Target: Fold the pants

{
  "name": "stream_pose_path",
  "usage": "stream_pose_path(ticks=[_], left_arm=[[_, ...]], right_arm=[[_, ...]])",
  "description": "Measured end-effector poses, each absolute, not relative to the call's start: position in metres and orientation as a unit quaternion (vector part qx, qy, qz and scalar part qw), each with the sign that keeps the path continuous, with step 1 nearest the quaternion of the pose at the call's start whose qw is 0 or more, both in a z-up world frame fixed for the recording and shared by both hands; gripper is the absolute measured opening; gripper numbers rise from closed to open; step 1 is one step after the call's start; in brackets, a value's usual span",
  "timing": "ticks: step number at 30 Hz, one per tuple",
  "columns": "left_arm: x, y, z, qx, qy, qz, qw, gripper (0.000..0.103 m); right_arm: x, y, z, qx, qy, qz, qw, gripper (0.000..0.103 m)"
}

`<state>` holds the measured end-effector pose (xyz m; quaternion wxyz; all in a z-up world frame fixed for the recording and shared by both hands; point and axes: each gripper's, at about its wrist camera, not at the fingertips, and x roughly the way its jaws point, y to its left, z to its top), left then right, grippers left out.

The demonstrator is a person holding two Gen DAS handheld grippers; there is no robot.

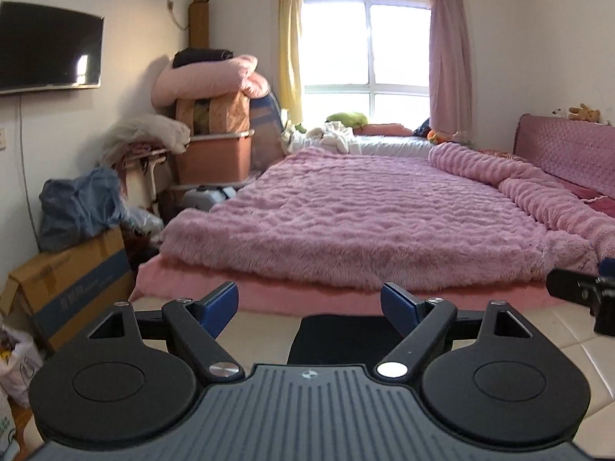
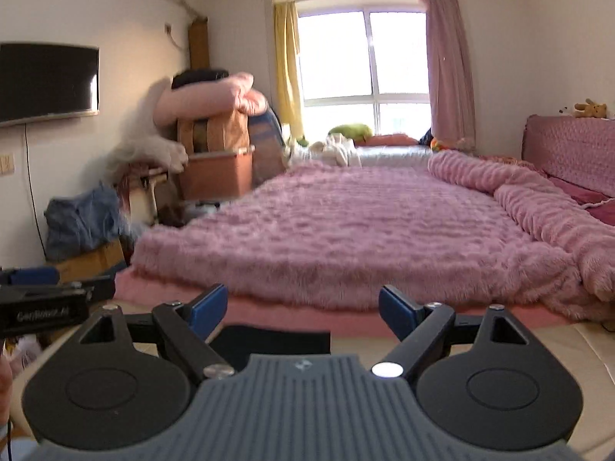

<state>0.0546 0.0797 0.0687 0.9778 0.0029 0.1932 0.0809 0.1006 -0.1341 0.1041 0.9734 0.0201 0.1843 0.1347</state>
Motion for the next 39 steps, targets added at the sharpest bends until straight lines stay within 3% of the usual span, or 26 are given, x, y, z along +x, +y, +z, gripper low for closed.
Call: stream_pose_path(ticks=[8, 24, 39], left_arm=[[0.042, 0.082, 0.036, 0.009, 0.248, 0.107, 0.963, 0.098], [0.039, 0.071, -0.008, 0.022, 0.335, 0.088, 0.938, 0.098], [0.042, 0.061, -0.008, 0.027, 0.350, 0.071, 0.933, 0.098]], right_arm=[[0.077, -0.120, 0.069, 0.030, 0.222, 0.139, 0.965, 0.082], [0.091, -0.104, -0.005, 0.007, 0.374, 0.121, 0.919, 0.082], [0.094, -0.110, -0.013, 0.012, 0.392, 0.113, 0.913, 0.082]])
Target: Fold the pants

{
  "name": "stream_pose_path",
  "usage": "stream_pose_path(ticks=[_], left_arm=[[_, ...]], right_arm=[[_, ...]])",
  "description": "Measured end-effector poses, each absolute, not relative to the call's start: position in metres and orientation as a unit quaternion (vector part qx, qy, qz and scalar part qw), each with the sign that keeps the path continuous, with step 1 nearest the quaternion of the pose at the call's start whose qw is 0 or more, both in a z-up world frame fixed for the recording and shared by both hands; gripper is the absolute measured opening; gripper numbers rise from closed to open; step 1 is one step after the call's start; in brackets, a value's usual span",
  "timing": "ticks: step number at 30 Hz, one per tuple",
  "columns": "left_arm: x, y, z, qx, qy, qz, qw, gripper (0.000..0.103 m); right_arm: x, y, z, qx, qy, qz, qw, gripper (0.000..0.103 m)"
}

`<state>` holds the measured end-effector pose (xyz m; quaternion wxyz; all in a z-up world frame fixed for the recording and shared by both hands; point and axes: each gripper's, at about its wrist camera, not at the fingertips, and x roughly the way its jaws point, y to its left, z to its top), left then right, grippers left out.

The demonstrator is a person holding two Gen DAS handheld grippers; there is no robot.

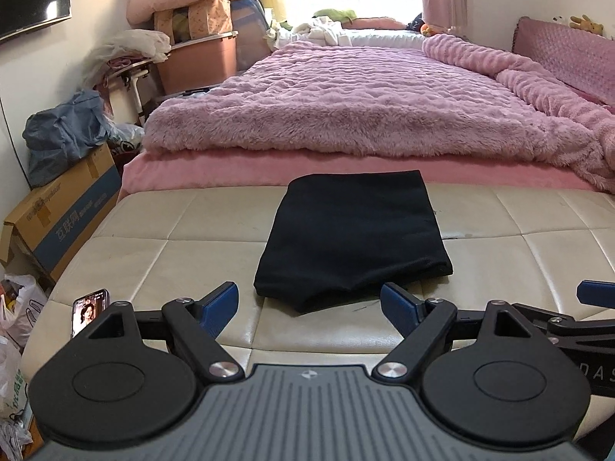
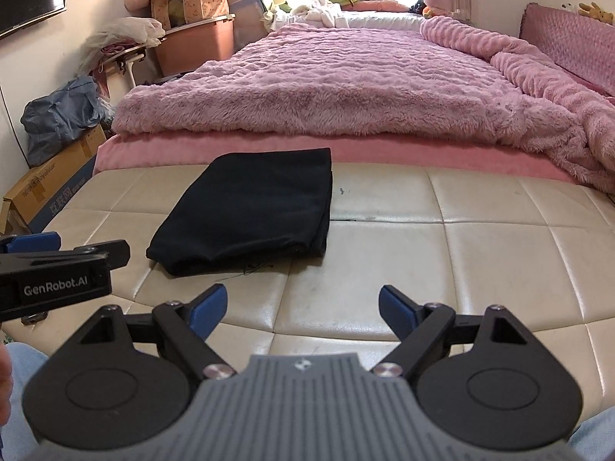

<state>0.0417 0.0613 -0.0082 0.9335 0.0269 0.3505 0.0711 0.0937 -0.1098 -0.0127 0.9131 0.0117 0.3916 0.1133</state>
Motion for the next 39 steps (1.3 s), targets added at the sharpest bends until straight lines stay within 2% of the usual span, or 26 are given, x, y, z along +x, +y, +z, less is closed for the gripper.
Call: stream_pose_path(ticks=[39], left_arm=[[0.0391, 0.0591, -0.0034, 0.027, 0.343, 0.065, 0.937, 0.098]], right_arm=[[0.0846, -0.1079, -0.0047, 0.015, 0.380, 0.118, 0.918, 0.082]])
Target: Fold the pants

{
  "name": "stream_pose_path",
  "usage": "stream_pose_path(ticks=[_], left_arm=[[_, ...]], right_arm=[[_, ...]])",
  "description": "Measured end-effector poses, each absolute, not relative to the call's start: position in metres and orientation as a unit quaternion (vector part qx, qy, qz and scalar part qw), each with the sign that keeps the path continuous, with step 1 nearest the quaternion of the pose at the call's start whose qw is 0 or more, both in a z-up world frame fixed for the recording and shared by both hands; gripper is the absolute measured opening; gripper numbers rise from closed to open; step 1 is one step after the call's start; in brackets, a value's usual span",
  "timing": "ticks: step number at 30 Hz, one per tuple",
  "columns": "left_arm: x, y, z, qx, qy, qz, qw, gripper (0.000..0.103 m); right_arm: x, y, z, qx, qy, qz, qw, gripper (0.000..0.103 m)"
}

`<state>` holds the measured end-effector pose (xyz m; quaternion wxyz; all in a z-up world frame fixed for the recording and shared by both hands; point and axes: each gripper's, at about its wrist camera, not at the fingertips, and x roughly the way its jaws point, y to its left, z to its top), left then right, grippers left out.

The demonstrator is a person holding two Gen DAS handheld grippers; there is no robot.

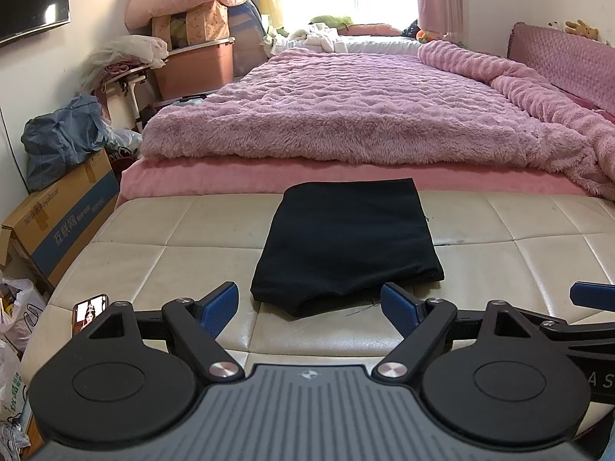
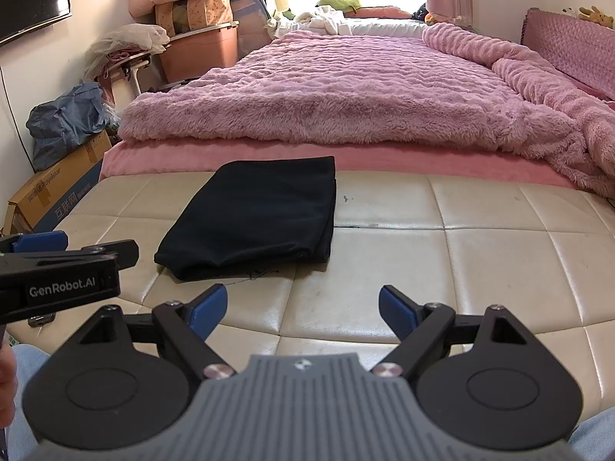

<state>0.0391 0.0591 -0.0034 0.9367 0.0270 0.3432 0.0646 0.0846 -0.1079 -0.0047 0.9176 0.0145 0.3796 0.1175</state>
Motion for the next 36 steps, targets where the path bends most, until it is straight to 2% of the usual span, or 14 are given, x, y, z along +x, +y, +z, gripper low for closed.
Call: stream_pose_path(ticks=[36], left_arm=[[0.0387, 0.0583, -0.0030, 0.025, 0.344, 0.065, 0.936, 0.098]], right_arm=[[0.0842, -0.1101, -0.0059, 0.019, 0.384, 0.115, 0.916, 0.082]])
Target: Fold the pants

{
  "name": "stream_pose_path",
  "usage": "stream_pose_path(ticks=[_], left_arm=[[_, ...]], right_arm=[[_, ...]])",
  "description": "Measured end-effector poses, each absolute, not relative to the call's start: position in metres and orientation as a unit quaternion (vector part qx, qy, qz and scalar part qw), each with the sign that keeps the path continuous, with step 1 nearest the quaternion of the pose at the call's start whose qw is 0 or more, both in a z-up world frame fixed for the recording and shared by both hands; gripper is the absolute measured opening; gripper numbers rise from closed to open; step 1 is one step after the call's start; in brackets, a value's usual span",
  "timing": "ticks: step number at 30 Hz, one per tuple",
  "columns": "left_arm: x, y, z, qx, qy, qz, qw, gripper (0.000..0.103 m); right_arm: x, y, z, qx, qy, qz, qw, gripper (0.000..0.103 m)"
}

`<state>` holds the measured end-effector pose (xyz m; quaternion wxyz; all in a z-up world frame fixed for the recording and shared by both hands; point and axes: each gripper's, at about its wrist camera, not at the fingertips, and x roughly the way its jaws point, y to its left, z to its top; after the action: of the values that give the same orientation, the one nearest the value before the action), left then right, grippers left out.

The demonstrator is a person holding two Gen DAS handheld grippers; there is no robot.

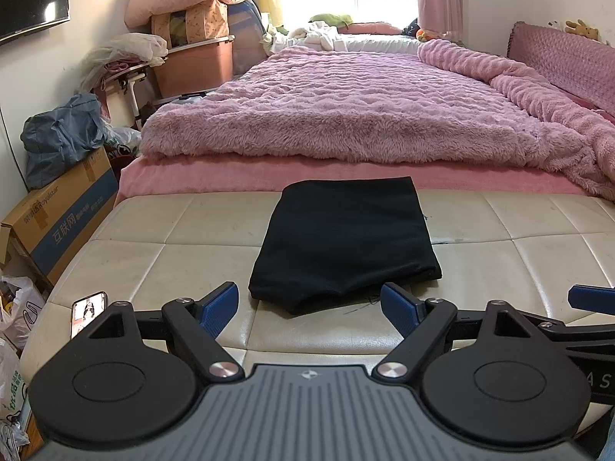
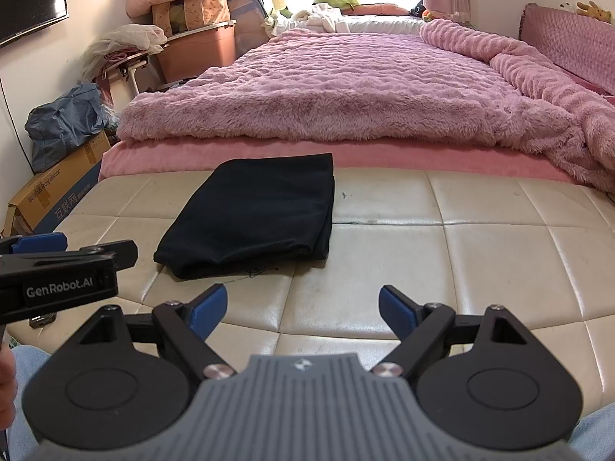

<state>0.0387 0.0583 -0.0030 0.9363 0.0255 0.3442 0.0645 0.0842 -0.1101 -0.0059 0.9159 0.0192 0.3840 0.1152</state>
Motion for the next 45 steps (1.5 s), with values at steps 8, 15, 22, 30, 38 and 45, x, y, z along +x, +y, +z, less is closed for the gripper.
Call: stream_pose_path(ticks=[8, 15, 22, 30, 38, 45], left_arm=[[0.0385, 0.0580, -0.0028, 0.025, 0.344, 0.065, 0.936, 0.098], [0.0382, 0.0576, -0.0020, 0.025, 0.343, 0.064, 0.937, 0.098], [0.0382, 0.0575, -0.0018, 0.024, 0.343, 0.064, 0.937, 0.098], [0.0378, 0.0515, -0.0028, 0.026, 0.347, 0.061, 0.935, 0.098], [0.0376, 0.0519, -0.0019, 0.024, 0.345, 0.061, 0.936, 0.098], [0.0373, 0.0509, -0.0007, 0.022, 0.344, 0.062, 0.936, 0.098]], right_arm=[[0.0836, -0.1102, -0.0071, 0.020, 0.386, 0.115, 0.915, 0.082], [0.0835, -0.1106, -0.0078, 0.023, 0.387, 0.115, 0.915, 0.082], [0.0829, -0.1108, -0.0082, 0.023, 0.388, 0.115, 0.914, 0.082], [0.0822, -0.1110, -0.0088, 0.023, 0.391, 0.115, 0.913, 0.082], [0.0819, -0.1108, -0.0088, 0.023, 0.390, 0.115, 0.913, 0.082], [0.0820, -0.1105, -0.0095, 0.023, 0.392, 0.116, 0.913, 0.082]])
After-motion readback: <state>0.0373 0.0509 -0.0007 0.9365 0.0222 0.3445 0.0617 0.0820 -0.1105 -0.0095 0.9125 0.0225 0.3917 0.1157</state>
